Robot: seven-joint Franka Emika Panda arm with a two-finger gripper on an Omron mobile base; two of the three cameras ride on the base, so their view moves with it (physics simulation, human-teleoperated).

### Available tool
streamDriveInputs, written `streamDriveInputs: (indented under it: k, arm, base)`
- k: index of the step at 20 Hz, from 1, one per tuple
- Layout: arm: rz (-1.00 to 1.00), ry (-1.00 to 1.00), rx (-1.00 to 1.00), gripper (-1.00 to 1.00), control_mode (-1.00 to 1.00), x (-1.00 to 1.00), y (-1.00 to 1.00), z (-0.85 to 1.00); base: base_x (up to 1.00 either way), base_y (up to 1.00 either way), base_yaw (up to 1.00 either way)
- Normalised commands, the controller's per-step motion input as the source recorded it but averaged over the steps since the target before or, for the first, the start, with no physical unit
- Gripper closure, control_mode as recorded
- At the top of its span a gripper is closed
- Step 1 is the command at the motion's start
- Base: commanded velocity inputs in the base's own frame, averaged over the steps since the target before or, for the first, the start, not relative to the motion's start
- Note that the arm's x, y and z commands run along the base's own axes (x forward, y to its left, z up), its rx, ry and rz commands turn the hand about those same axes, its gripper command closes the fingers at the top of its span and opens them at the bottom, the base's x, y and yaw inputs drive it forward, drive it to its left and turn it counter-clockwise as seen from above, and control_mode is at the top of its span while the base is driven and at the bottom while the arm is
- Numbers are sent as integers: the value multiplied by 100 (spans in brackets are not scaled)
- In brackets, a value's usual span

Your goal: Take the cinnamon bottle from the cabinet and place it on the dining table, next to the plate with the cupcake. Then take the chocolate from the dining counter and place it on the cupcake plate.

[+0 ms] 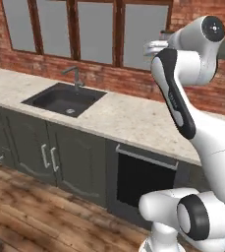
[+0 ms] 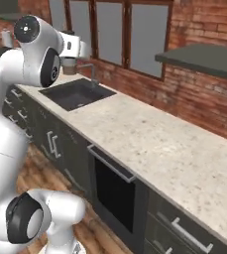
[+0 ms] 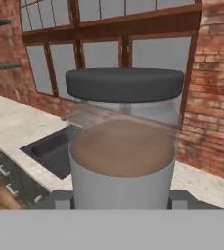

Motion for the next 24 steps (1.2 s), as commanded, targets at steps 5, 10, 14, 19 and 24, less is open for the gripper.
streamDriveInputs:
  k: [5, 10, 14, 19, 24]
  arm:
    - [0, 0, 0, 100, 100, 0, 0, 0]
    - [0, 0, 0, 100, 100, 0, 0, 0]
    - [0, 0, 0, 100, 100, 0, 0, 0]
    - [0, 0, 0, 100, 100, 0, 0, 0]
    - [0, 0, 0, 100, 100, 0, 0, 0]
  base:
    - [-13, 0, 100]
    - [-1, 0, 96]
    - [0, 0, 93]
    - [2, -7, 85]
    - [10, -22, 77]
